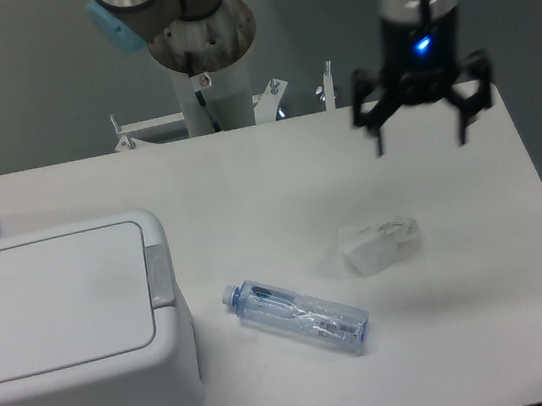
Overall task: Open the trash can
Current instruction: 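Move the gripper toward the white trash can's lid button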
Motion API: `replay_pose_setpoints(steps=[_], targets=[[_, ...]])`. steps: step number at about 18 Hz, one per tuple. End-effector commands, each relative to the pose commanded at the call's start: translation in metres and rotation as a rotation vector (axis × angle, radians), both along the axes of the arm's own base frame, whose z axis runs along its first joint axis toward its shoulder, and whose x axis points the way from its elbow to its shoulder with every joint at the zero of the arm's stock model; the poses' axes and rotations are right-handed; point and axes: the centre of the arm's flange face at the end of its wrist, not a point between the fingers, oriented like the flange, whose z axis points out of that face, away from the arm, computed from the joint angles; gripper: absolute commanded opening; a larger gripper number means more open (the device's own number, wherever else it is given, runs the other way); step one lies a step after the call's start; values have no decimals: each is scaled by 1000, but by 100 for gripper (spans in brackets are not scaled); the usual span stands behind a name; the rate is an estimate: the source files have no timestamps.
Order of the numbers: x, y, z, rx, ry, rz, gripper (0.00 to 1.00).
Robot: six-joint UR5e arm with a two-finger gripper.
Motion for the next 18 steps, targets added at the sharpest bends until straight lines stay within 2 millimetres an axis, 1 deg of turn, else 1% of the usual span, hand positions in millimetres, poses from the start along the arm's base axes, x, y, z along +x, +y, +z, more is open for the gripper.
replay_pose_setpoints(steps=[1,3,4,7,10,12,15,18], targets=[[5,8,1,17,-20,8,100],[23,26,-5,28,-61,8,100],[29,32,-5,38,-82,19,100],[44,43,-4,72,-136,37,100],[65,60,-1,82,-133,5,100],[72,69,1,106,-118,7,100],[89,90,-4,124,-107,-27,100],[100,98,-5,130,-105,-41,100]])
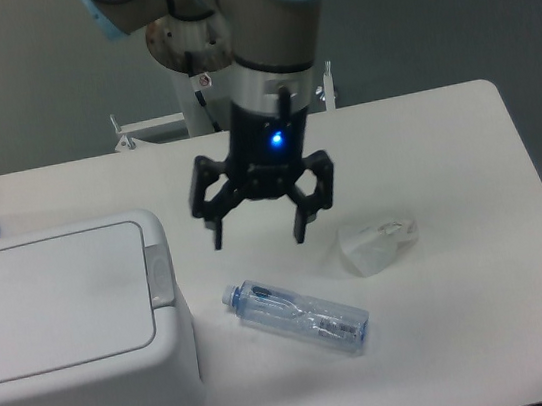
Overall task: Open the trash can
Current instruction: 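Move the gripper toward the white trash can's lid button, then press the gripper finger down on the trash can's lid button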
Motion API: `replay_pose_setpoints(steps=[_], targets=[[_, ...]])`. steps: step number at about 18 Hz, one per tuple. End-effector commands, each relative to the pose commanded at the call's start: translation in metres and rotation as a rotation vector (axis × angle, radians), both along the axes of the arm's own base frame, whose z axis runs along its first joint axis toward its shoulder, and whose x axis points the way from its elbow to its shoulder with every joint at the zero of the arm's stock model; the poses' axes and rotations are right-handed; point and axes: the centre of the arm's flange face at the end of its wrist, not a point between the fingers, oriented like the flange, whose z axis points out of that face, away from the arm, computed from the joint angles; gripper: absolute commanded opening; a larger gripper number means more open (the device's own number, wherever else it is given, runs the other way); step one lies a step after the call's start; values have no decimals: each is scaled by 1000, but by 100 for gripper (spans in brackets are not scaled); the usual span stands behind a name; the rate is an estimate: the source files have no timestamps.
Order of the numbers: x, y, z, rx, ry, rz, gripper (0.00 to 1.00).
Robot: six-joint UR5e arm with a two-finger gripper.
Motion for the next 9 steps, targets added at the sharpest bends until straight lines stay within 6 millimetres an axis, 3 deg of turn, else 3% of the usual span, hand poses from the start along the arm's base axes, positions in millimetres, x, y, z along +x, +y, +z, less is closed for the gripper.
replay_pose_setpoints(steps=[9], targets=[[16,10,-8,-10,-7,-31,100]])
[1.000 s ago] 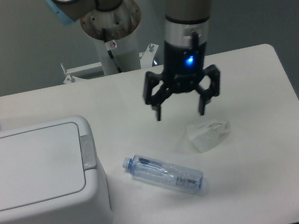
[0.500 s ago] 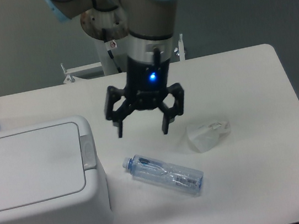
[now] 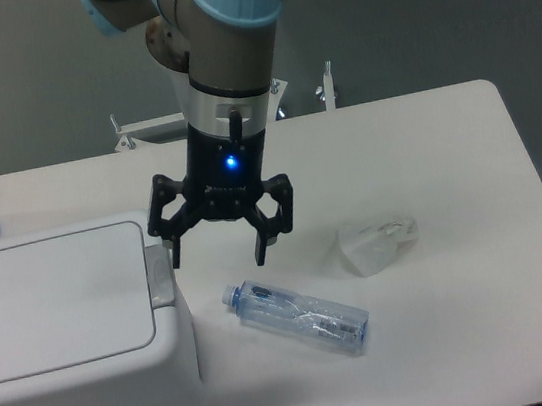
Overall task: Open the trash can
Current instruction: 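Press the gripper finger down on the trash can's lid button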
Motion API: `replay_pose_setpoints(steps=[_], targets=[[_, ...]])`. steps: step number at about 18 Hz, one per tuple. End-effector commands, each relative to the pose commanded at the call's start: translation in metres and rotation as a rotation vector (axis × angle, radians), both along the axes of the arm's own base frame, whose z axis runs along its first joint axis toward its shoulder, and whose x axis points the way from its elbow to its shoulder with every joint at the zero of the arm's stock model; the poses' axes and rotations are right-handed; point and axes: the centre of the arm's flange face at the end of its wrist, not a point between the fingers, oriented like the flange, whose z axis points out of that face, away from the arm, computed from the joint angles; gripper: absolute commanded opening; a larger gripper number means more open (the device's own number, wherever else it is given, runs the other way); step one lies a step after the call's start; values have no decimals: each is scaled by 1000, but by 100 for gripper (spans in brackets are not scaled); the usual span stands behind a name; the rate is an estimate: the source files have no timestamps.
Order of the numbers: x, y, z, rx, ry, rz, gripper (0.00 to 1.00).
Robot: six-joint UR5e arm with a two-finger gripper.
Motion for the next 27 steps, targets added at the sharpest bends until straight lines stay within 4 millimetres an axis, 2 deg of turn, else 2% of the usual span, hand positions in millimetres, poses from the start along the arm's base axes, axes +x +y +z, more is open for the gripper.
replay_pose_setpoints(steps=[27], targets=[[2,9,-14,-10,-6,-11,100]])
